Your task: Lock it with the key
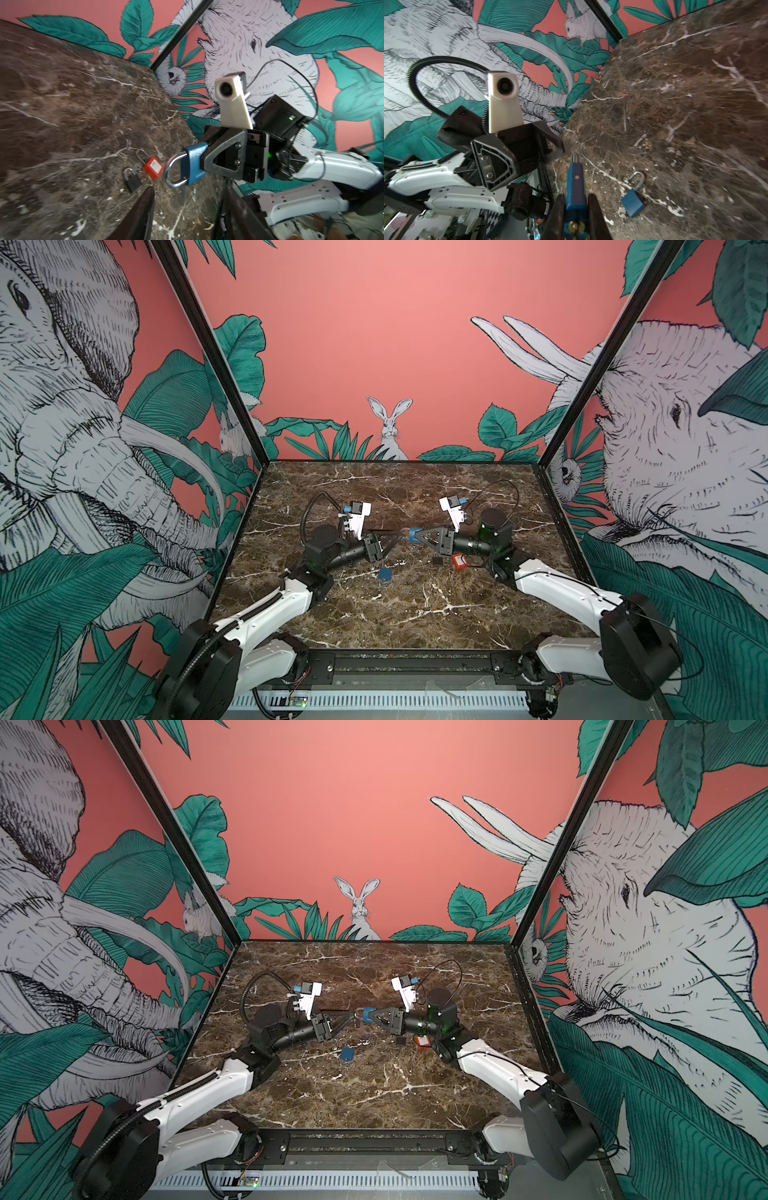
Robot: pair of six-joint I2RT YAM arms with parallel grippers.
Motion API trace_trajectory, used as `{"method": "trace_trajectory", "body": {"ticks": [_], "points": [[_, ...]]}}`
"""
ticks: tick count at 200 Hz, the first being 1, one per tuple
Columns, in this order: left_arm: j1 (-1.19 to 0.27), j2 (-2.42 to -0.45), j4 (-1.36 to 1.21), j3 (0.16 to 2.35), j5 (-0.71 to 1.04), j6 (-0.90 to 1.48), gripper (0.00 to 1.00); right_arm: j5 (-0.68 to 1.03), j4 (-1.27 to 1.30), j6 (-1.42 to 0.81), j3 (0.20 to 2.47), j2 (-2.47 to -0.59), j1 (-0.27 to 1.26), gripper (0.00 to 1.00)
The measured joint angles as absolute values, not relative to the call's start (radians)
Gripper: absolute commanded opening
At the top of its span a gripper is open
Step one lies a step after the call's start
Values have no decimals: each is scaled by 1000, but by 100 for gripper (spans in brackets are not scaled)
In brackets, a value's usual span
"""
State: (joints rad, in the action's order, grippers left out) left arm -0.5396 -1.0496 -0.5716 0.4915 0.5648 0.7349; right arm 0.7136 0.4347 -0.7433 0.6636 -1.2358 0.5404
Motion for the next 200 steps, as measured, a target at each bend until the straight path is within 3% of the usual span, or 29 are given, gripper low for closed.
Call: {"method": "trace_trajectory", "body": {"ticks": [39, 107, 200], "points": [[-538, -1042, -544, 491, 533, 664, 57, 656, 385, -775, 638, -1164, 535, 0], [-538, -1183, -765, 487, 664, 739, 57, 717, 505, -855, 611, -1172, 543, 0], [-538, -1298, -966, 493, 809, 872, 44, 777, 593, -856, 620, -1227, 572, 0]]}}
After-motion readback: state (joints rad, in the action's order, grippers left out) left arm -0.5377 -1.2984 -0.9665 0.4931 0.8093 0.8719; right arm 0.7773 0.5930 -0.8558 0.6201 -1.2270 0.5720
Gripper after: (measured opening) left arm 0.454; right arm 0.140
